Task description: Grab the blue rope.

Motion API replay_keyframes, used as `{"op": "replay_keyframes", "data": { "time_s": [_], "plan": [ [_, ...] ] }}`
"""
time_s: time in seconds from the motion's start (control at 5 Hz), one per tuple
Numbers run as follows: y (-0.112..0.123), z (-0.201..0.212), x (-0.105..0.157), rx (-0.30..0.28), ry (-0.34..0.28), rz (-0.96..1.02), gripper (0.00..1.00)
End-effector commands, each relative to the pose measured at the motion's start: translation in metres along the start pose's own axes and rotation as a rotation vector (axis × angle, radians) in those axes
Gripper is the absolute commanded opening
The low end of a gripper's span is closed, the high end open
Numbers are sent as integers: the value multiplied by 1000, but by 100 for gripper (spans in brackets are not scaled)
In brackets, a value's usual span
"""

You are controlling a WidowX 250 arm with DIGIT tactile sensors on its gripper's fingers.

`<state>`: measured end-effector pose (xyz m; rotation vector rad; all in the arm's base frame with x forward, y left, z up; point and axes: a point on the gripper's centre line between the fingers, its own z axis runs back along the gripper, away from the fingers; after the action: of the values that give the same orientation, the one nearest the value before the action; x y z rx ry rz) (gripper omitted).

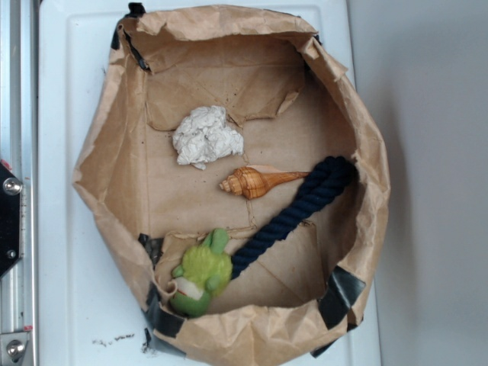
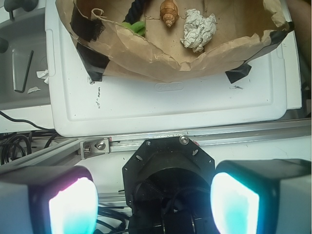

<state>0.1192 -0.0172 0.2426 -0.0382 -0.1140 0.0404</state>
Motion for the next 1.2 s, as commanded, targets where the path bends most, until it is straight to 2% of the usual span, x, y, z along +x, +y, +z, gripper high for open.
{"op": "replay_keyframes", "data": {
  "time_s": [0.0, 0.2, 0.4, 0.6, 0.8, 1.0],
  "plan": [
    [0, 0, 0, 0, 0, 0, 100],
    [-18, -11, 46, -1, -19, 87, 100],
    [-20, -27, 95, -74, -101, 176, 100],
    [-11, -44, 144, -166, -159, 331, 100],
    [-4, -65, 161, -130, -230, 425, 100],
    [-4, -65, 161, -130, -230, 425, 100]
  ]
}}
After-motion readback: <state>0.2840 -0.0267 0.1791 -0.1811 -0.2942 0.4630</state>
